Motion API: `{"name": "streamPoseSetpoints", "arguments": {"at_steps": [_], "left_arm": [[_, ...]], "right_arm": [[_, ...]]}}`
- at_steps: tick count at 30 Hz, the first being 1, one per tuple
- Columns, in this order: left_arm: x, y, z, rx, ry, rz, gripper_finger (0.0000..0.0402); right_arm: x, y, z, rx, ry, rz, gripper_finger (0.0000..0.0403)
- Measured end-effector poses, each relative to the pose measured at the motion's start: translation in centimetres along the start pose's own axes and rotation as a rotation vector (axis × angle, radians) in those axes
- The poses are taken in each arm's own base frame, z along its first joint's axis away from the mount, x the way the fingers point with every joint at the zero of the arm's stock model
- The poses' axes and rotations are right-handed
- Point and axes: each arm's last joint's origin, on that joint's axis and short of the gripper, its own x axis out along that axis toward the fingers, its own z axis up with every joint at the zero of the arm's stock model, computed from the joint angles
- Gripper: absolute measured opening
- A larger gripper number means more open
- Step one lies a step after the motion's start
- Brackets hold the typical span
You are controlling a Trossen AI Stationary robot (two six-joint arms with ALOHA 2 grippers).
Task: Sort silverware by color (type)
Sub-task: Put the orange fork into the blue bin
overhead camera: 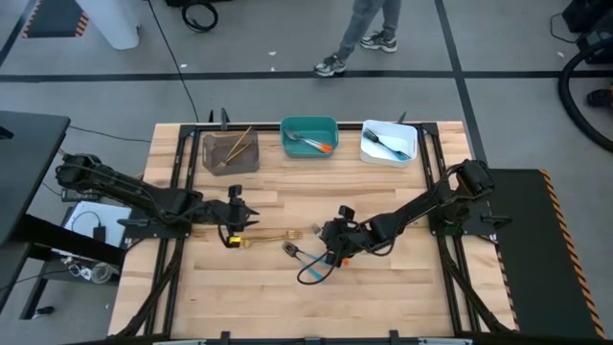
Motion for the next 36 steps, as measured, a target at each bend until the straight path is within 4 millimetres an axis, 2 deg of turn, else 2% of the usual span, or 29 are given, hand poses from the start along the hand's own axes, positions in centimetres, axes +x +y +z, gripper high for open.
{"name": "streamPoseSetpoints", "arguments": {"at_steps": [10,19,29,36], "left_arm": [[0.1,0.5,0.4,-0.099,-0.038,0.024,0.0111],[0.1,0.4,0.2,-0.093,-0.018,0.025,0.0111],[0.1,0.4,0.2,-0.085,-0.014,0.025,0.0111],[0.1,0.4,0.2,-0.081,-0.013,0.025,0.0111]], "right_arm": [[0.8,0.1,-0.6,-0.010,0.035,0.024,0.0165],[0.9,0.5,-1.3,0.033,0.032,-0.015,0.0164],[1.4,1.3,-2.8,-0.022,0.083,-0.020,0.0163],[1.7,1.4,-3.0,-0.024,0.093,-0.019,0.0135]]}}
